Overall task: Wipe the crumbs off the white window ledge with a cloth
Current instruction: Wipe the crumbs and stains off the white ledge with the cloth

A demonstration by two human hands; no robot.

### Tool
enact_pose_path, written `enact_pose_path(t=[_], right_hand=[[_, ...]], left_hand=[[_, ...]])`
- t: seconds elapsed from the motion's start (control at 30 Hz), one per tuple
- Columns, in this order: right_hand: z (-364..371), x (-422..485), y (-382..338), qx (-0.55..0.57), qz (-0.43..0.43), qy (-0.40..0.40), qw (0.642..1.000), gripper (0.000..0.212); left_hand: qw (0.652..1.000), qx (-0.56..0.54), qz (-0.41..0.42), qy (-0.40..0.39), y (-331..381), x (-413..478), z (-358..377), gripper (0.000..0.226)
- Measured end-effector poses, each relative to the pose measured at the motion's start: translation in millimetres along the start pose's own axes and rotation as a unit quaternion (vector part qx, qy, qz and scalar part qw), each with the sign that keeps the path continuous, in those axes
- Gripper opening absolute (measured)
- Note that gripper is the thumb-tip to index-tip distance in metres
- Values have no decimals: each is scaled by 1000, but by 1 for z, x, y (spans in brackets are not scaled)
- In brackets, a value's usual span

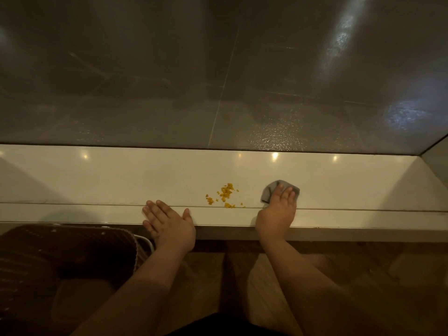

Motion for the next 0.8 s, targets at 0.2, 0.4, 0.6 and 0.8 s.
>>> enact_pose_path(t=[0.2, 0.4, 0.6, 0.8], right_hand=[[25, -19, -40, 22, 14, -43, 999, 71], [38, -30, -62, 54, 76, -45, 995, 70], [45, -36, -83, 119, 130, -68, 982, 77], [29, -30, -79, 280, 137, -28, 950, 73]], left_hand=[[1000, 4, -1, -12, 1, 0, 0, 74], [1000, -2, 1, -12, -1, 2, 2, 75], [1000, -11, 6, -5, -1, 2, 1, 75], [1000, -5, 3, -15, -1, 3, 2, 75]])
Point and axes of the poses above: each hand's wrist, its own x-axis towards the middle knuckle, its own z-axis out of the palm, y = z × x, the point moved 9 cm from there along x, towards the middle knuckle, and after that the axes turned 6 degrees about x, right-handed, at the moved point
